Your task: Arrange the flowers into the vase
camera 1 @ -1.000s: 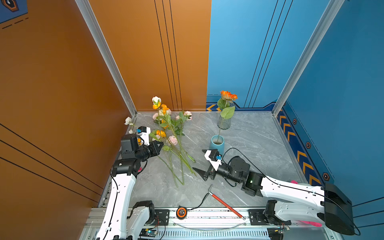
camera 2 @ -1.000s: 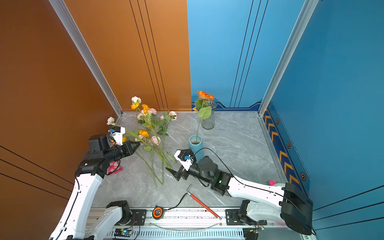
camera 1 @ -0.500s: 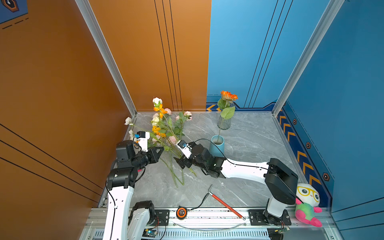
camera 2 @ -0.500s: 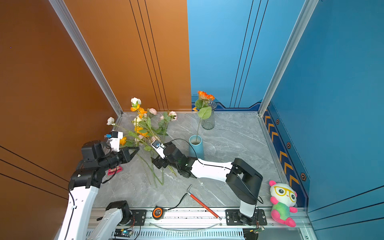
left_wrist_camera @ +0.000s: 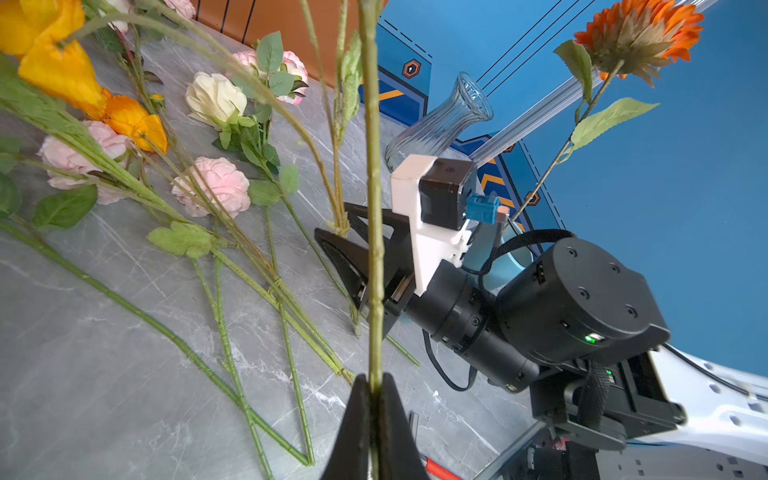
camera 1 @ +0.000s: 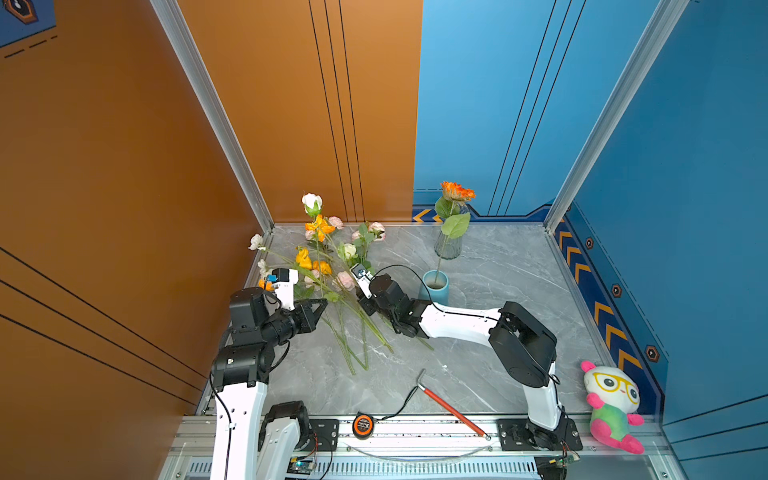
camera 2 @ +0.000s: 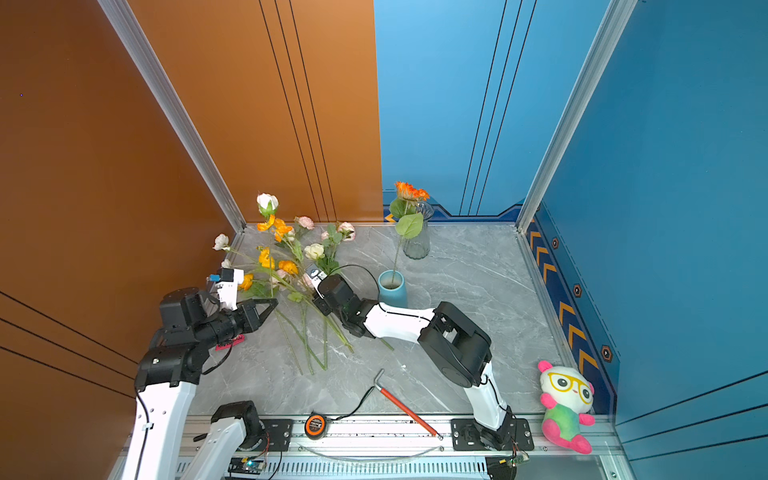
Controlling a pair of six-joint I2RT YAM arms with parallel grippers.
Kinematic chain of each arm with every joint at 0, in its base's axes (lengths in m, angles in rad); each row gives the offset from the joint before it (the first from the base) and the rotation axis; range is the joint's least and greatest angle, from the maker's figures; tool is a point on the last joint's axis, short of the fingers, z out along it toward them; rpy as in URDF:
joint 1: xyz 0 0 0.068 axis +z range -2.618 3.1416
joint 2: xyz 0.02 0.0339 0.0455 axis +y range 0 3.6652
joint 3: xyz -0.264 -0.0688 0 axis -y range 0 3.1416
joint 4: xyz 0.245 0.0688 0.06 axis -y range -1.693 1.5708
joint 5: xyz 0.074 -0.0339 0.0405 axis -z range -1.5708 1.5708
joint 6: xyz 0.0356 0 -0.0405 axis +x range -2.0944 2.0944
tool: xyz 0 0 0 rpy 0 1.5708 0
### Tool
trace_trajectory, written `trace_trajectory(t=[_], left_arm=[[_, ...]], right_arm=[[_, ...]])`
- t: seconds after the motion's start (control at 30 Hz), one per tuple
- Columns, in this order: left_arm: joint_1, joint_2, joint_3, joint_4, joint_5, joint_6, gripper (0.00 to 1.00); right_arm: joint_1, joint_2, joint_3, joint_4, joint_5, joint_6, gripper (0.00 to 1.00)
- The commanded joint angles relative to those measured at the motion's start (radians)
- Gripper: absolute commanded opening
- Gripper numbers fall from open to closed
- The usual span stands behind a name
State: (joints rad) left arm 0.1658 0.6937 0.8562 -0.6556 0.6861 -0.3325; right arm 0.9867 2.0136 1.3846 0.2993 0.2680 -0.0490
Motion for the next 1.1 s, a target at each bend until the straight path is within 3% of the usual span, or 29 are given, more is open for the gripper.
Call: trace_trajectory(t=[0.0, 0.13, 0.33, 0.6, 0.8, 1.07], left_arm=[[0.011, -0.006, -0.016, -0.009, -0.002, 0.008, 0.00], [0.013, -0.010, -0.028, -0.013, -0.093, -0.003, 0.00], [0.014, 0.013, -0.040, -0.016, -0.300, -0.035, 0.00], [0.020, 0.067, -0.022, -0.013, -0.603, -0.048, 0.00], [0.024, 0.077, 0.000, -0.013, -0.586, -0.027, 0.00], [0.024, -0.052, 0.037, -0.038, -0.546, 0.036, 0.00]], right_arm=[[0.001, -0.014, -0.006, 0.040, 0.011, -0.024, 0.29], [0.005, -0.034, -0.009, 0.040, -0.014, -0.046, 0.22], [0.035, -0.075, -0.029, 0.046, -0.035, -0.072, 0.03], [0.044, -0.128, -0.091, 0.086, -0.032, -0.060, 0.00], [0.034, -0.101, -0.057, 0.044, -0.011, -0.015, 0.01], [0.015, -0.026, 0.045, -0.060, -0.006, 0.026, 0.73]])
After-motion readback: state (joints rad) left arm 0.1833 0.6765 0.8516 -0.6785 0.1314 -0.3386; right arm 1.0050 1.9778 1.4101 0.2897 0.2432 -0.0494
